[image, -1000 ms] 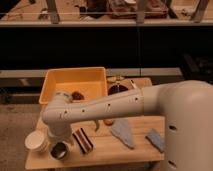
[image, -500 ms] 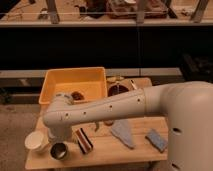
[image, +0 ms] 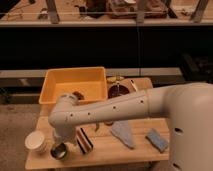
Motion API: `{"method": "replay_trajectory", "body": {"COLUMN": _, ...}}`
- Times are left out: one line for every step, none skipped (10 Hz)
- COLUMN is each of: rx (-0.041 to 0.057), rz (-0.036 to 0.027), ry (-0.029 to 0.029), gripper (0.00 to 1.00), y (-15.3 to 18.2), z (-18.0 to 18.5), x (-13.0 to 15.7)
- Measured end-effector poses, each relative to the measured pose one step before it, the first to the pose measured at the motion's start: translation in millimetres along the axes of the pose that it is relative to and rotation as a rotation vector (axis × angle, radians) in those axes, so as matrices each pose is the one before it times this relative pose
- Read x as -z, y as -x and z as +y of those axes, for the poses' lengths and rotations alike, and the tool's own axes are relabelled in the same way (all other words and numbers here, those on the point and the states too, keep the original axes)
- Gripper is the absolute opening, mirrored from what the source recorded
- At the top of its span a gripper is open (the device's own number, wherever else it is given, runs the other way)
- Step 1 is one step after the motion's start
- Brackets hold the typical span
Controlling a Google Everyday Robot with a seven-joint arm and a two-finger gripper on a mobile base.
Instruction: Stack cups into tray
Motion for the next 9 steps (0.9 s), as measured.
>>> {"method": "replay_trajectory", "body": {"rx": -0.00643, "rz": -0.00485, "ry": 0.00070, "gripper": 0.36, "y": -0.32, "z": 2.12, "x": -2.53}}
{"method": "replay_trajectory", "body": {"rx": -0.00724, "rz": -0.00713, "ry": 0.00148, "gripper": 0.33, "y": -0.03, "z": 2.70, "x": -2.87}}
{"method": "replay_trajectory", "body": {"rx": -0.00369, "rz": -0.00422, "ry": 0.00113, "gripper": 0.33, "y": 0.07, "z": 1.50, "x": -1.74}}
{"method": "replay_trajectory", "body": {"rx": -0.00368, "rz": -0.00488, "ry": -0.00060, "gripper": 0.33, "y": 0.14, "z": 0.79, "x": -1.54}}
{"method": "replay_trajectory", "body": {"rx": -0.00284, "rz": -0.00450, "ry": -0.00082, "gripper": 0.33, "y": 0.16, "z": 0.56, "x": -1.54}}
{"method": "replay_trajectory", "body": {"rx": -0.00244, "rz": -0.00518, "ry": 0.00025, "gripper": 0.33, "y": 0.34, "z": 1.25, "x": -1.77}}
{"method": "replay_trajectory", "body": {"rx": -0.00103, "rz": -0.00551, "ry": 0.00440, "gripper": 0.33, "y": 0.64, "z": 1.84, "x": -1.25}}
{"method": "replay_trajectory", "body": {"rx": 0.00083, "rz": -0.00251, "ry": -0.00189, "gripper": 0.33, "y": -0.19, "z": -0.58, "x": -1.14}}
{"method": "replay_trajectory", "body": {"rx": 0.00260, "rz": -0.00152, "ry": -0.00114, "gripper": 0.33, "y": 0.04, "z": -1.24, "x": -0.75}}
